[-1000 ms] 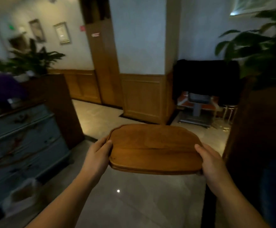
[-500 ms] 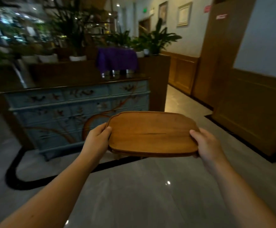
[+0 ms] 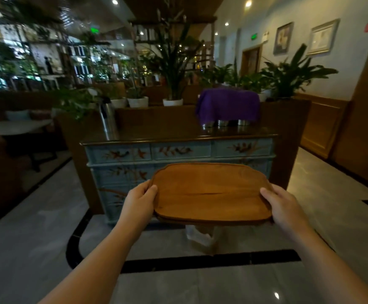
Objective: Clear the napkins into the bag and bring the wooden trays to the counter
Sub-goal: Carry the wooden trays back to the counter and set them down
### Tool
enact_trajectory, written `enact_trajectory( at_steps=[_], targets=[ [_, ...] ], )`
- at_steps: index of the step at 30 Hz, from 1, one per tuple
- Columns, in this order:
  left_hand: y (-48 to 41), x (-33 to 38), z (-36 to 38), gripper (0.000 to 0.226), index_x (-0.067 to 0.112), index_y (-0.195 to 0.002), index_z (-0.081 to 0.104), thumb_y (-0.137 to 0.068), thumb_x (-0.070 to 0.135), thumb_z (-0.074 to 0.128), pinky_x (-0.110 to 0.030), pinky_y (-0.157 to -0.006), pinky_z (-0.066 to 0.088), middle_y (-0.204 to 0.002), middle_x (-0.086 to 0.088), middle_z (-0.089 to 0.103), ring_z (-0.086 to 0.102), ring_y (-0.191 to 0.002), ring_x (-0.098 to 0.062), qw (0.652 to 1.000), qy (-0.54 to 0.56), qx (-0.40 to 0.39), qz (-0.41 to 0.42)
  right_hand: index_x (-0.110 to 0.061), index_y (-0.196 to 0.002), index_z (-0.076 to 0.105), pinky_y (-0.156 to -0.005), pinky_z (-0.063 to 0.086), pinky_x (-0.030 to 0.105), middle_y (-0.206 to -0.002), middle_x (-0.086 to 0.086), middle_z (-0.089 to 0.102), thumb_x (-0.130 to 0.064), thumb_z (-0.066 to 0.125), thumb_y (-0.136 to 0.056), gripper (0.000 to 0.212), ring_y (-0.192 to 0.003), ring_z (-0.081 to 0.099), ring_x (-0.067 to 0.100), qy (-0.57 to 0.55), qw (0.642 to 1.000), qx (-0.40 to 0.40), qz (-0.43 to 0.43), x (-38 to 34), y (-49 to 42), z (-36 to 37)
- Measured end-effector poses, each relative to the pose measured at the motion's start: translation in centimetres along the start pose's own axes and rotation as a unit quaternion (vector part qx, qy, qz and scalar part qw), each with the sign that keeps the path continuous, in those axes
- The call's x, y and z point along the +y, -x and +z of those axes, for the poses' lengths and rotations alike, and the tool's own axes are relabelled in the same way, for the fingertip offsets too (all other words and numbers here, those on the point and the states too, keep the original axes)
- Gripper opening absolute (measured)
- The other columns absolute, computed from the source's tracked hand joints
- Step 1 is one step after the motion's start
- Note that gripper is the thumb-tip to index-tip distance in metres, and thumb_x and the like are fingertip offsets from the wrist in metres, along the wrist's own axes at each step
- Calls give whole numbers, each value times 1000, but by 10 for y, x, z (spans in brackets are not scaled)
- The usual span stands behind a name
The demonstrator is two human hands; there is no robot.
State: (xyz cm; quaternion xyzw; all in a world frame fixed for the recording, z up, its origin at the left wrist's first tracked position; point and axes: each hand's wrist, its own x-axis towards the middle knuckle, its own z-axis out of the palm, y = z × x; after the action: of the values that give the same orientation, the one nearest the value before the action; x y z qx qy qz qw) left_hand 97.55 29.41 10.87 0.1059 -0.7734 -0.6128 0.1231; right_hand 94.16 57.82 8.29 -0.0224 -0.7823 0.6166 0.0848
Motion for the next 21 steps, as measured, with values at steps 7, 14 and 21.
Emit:
enact_trajectory(
  at_steps=[7,14,21],
  targets=[
    [-117,-13,-37,22,35,-92,61,-98,27,41,-46,-82,54,-93,-11,71,68,-85,-30,1000,-9,13,-15,-22,-110,56,-68,46,37,-97,6,61,-34,42,-99,21,-87,59,24,-22,999,-24,28,-8,-105,91],
    [-246,-35,-25,22,34,-97,62,-97,25,42,-45,-73,55,-83,-11,71,65,-68,-24,999,-9,41,-9,-26,-105,62,-69,49,37,-96,9,66,-34,42,-99,23,-86,63,26,-55,998,-35,3,6,-233,154],
    [-404,-39,-4,22,33,-96,65,-96,27,44,-41,-82,56,-91,-1,73,69,-85,-21,998,-45,49,-12,-23,-110,64,-92,51,49,-100,3,70,-29,46,-99,22,-94,66,25,-68,994,-81,15,3,-411,207]
  ],
)
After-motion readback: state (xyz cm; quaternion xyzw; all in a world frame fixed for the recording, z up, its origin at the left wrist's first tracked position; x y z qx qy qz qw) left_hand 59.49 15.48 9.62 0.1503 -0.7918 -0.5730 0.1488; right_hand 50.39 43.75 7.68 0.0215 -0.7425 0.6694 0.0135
